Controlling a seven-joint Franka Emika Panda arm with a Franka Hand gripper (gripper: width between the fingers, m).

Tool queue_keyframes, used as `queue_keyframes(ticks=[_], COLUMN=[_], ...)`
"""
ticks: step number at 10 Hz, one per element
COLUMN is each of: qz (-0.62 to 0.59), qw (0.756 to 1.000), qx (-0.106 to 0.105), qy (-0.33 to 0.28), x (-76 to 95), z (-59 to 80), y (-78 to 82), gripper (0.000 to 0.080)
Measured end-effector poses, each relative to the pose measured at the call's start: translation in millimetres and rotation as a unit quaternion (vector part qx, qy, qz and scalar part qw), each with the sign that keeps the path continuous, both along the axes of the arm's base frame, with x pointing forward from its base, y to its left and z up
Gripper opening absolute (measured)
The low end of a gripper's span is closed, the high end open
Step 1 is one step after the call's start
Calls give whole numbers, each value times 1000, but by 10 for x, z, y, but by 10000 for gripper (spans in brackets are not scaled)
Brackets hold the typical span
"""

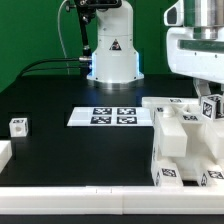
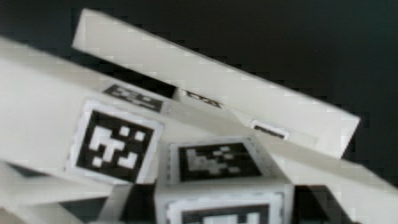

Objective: Assemble chair

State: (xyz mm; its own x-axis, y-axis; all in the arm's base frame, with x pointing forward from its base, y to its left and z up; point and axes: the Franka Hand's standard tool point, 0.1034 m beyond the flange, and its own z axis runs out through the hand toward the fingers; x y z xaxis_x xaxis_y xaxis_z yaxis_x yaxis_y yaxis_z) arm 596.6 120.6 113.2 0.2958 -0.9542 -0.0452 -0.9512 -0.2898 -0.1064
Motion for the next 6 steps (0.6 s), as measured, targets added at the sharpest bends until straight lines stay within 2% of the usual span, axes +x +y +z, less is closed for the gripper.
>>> queue_keyframes(ticks=[2, 4, 5, 6], qz=[-88, -88, -76, -63], qw=[996, 996, 997, 998], qx=[10, 10, 8, 7], qy=[5, 6, 5, 4], x=[0, -2, -5, -6], z=[4, -1, -10, -11], y=[22, 22, 22, 22], gripper=[281, 281, 383, 521])
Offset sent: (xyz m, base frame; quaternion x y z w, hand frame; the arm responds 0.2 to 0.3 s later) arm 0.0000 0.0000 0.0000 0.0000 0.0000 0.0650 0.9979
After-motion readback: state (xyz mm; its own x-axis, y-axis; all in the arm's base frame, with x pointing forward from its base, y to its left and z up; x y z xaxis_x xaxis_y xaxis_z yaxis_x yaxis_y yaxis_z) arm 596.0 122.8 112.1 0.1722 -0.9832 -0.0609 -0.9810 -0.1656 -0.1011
